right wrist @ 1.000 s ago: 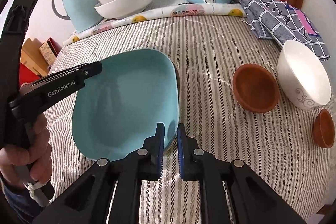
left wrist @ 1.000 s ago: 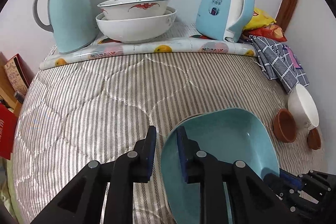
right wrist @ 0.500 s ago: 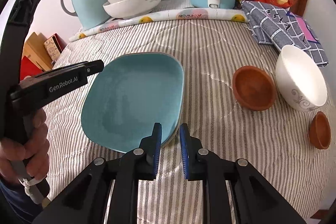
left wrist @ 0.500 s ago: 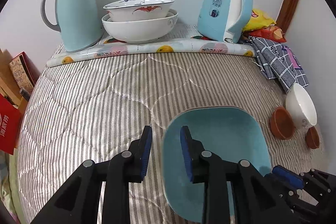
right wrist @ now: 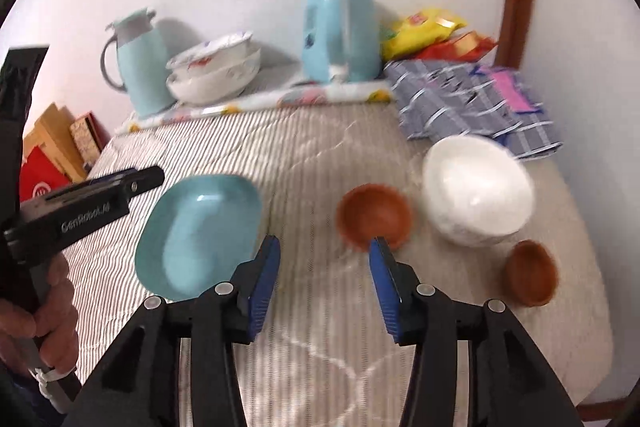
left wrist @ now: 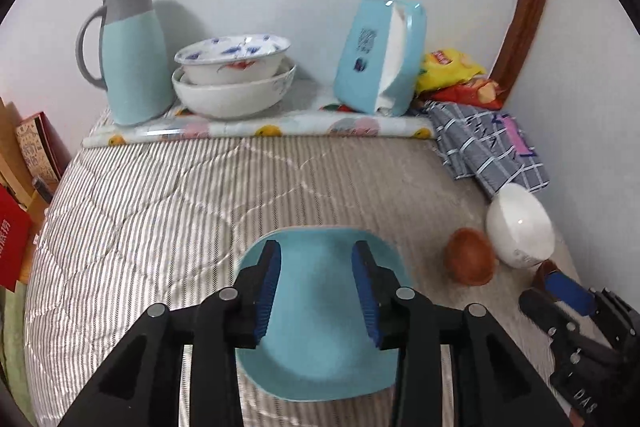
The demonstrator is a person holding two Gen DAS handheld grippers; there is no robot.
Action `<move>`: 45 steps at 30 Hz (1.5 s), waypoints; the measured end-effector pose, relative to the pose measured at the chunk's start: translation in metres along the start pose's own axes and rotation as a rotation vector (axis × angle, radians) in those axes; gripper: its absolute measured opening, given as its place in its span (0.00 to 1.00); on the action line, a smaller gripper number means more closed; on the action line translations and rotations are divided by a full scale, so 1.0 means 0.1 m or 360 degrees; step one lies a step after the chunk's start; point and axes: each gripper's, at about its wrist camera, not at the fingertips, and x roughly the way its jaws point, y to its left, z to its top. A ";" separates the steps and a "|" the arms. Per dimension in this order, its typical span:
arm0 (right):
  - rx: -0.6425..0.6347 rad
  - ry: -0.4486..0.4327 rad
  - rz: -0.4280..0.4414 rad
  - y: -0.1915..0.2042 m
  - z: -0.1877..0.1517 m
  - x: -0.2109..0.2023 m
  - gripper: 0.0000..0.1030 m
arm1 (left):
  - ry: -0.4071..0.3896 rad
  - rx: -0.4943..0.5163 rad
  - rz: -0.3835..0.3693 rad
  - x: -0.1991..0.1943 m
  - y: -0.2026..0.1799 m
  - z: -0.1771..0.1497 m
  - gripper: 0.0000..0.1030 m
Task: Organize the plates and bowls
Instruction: 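Lower the light-blue plate onto the pink plate and open both grippers, then move both grippers toward the small brown clay bowls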
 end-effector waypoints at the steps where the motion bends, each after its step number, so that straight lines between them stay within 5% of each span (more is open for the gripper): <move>1: 0.0002 -0.0023 -0.0013 -0.06 0.01 -0.05 0.47 | -0.0013 0.0005 0.0000 -0.02 -0.05 0.00 0.34; 12: 0.0149 -0.0128 -0.0048 -0.75 0.08 -0.40 0.53 | -0.0096 -0.0036 0.0009 -0.17 -0.43 0.06 0.34; 26: 0.0268 -0.0050 -0.0160 -1.43 0.10 -0.42 0.52 | -0.0167 -0.0067 0.0021 -0.22 -0.73 0.16 0.34; 45: 0.0333 -0.0007 -0.0190 -1.92 0.00 -0.24 0.52 | 0.0002 -0.0090 0.0073 0.17 -0.96 0.16 0.35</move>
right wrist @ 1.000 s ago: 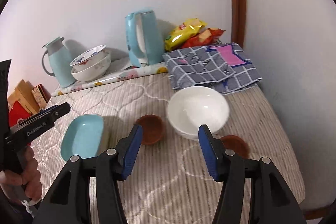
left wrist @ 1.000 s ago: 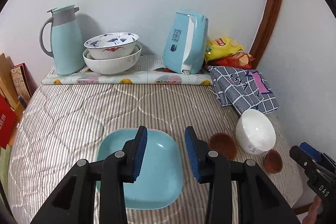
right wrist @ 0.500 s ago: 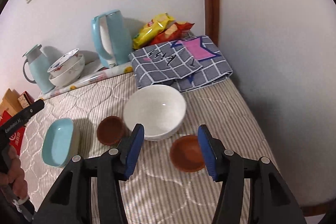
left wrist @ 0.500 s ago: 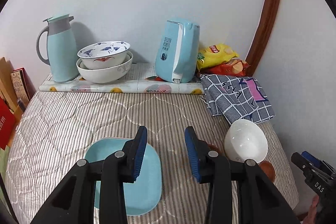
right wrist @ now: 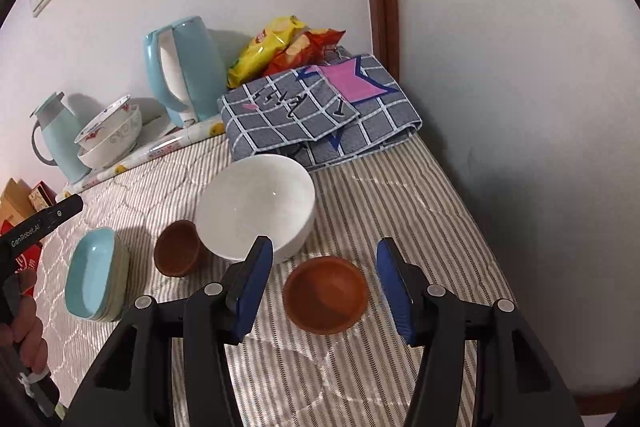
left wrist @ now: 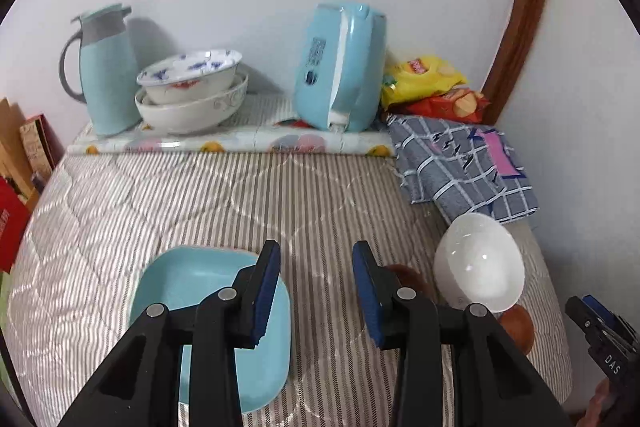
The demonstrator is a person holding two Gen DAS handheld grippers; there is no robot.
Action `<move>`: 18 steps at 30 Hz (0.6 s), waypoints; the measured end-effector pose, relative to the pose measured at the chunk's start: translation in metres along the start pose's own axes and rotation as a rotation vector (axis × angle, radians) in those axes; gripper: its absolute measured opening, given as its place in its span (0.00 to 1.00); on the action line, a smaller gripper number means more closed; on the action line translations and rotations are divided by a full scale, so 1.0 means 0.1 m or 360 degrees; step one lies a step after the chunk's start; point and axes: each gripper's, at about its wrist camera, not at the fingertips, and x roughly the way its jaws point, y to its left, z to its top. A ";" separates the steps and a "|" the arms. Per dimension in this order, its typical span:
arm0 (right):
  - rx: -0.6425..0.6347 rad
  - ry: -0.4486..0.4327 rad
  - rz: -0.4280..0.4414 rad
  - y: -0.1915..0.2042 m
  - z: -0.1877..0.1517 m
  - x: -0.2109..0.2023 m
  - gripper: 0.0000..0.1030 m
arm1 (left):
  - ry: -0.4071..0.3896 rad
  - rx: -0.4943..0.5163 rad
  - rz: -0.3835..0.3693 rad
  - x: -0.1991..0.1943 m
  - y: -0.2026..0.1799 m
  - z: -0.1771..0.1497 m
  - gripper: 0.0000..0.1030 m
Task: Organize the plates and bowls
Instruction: 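Move both grippers toward the small brown clay bowls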
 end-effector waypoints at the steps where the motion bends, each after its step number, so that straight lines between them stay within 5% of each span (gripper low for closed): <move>1: 0.0001 0.0005 -0.0001 -0.02 -0.01 0.02 0.52 | 0.0030 0.0004 -0.0016 0.05 0.00 -0.01 0.35; 18: 0.0060 0.0174 -0.0027 -0.34 -0.29 0.51 0.48 | 0.0123 -0.0045 -0.0033 0.57 -0.14 -0.20 0.35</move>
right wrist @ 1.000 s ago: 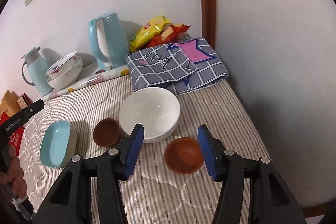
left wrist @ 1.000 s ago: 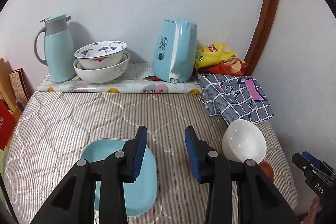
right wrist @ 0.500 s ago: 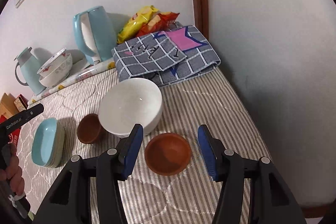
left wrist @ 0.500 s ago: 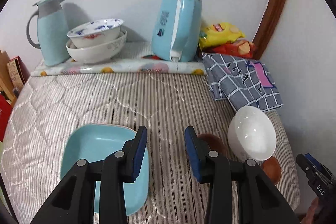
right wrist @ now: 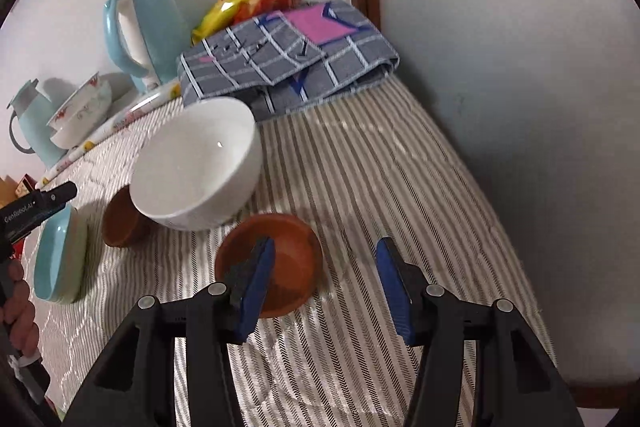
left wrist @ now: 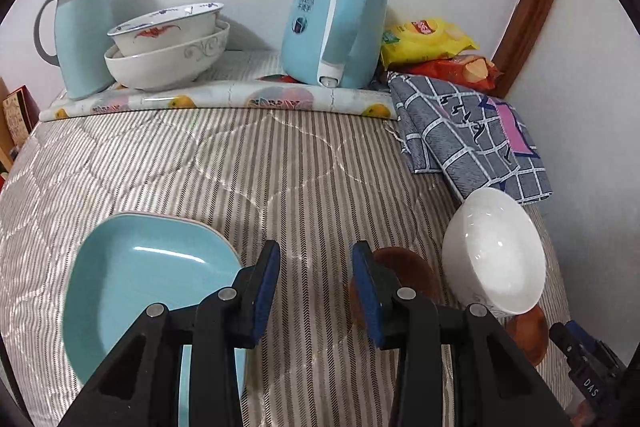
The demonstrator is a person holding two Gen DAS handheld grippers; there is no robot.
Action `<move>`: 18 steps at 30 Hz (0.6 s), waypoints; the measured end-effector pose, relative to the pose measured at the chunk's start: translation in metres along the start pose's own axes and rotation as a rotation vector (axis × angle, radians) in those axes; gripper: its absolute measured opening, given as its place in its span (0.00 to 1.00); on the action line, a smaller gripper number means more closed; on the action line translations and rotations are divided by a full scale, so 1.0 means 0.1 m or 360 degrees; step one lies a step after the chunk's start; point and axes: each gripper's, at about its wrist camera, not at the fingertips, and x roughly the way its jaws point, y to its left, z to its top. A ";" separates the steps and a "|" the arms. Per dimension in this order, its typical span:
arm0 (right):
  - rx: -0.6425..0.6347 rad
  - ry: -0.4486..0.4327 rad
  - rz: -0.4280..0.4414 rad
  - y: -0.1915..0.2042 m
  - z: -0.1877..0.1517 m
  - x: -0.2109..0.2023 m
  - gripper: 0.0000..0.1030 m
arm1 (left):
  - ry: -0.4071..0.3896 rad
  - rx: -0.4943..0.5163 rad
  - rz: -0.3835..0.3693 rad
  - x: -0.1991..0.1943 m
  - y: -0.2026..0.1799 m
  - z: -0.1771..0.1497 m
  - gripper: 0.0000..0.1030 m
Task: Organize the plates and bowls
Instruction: 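Move both grippers toward the small brown clay bowls, then close the left gripper on one brown clay bowl while the right gripper grasps another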
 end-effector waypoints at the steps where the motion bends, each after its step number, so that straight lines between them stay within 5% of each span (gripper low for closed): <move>1: -0.0002 0.0012 0.0005 0.00 -0.01 0.03 0.47 | 0.0006 0.0005 0.0006 0.03 -0.02 -0.01 0.35; 18: 0.0002 0.0136 0.0051 0.05 -0.10 0.38 0.41 | 0.0177 0.0129 -0.0018 0.52 -0.22 -0.12 0.35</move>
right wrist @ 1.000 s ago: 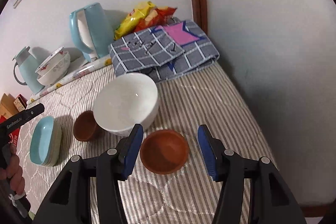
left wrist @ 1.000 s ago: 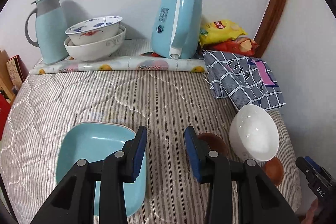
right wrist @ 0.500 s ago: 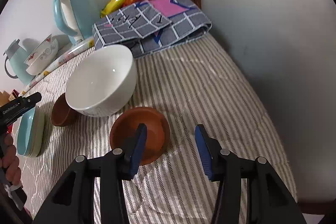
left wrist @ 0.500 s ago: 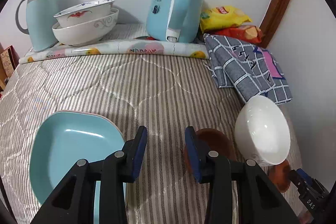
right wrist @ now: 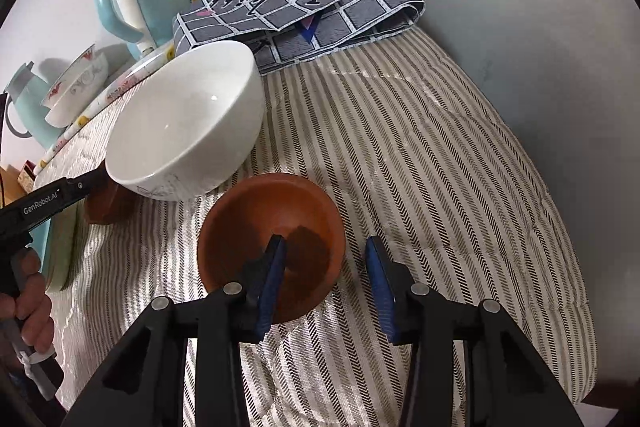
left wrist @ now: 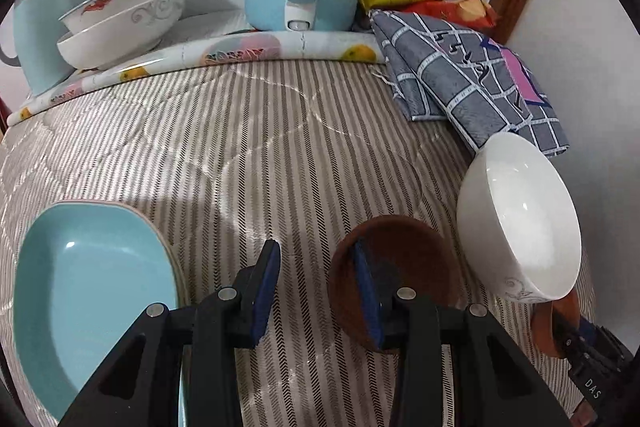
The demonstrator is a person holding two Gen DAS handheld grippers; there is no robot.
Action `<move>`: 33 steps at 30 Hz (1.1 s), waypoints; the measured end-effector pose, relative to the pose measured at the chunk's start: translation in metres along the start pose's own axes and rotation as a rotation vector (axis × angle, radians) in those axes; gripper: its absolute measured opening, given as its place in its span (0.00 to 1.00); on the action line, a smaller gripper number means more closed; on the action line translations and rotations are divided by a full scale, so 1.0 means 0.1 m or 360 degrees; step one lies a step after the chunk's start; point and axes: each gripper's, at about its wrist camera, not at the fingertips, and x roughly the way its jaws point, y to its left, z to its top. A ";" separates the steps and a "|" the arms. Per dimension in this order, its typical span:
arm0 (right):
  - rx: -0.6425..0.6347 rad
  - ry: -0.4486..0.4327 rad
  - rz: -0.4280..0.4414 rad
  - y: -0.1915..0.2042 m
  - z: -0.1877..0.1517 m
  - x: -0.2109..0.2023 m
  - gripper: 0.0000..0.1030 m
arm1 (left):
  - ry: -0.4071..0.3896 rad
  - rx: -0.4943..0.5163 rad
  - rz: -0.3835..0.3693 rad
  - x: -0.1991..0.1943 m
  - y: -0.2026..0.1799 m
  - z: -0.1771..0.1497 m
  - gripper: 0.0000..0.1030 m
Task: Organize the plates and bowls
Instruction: 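Close the left gripper on one brown clay bowl while the right gripper grasps another, then lift both brown bowls and carry the right gripper's bowl over the white bowl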
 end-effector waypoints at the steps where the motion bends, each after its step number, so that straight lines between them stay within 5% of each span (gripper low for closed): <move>1: 0.0001 -0.0007 -0.0006 0.00 0.00 -0.01 0.41 | -0.0006 0.0002 0.0000 0.00 -0.01 0.00 0.35; 28: 0.0016 -0.0032 -0.0036 0.03 0.04 0.05 0.41 | -0.0040 0.0030 -0.0065 0.06 -0.07 -0.04 0.35; 33: 0.0005 -0.0033 -0.0010 0.06 0.03 0.03 0.21 | -0.0024 0.0044 -0.0135 0.05 -0.09 -0.03 0.17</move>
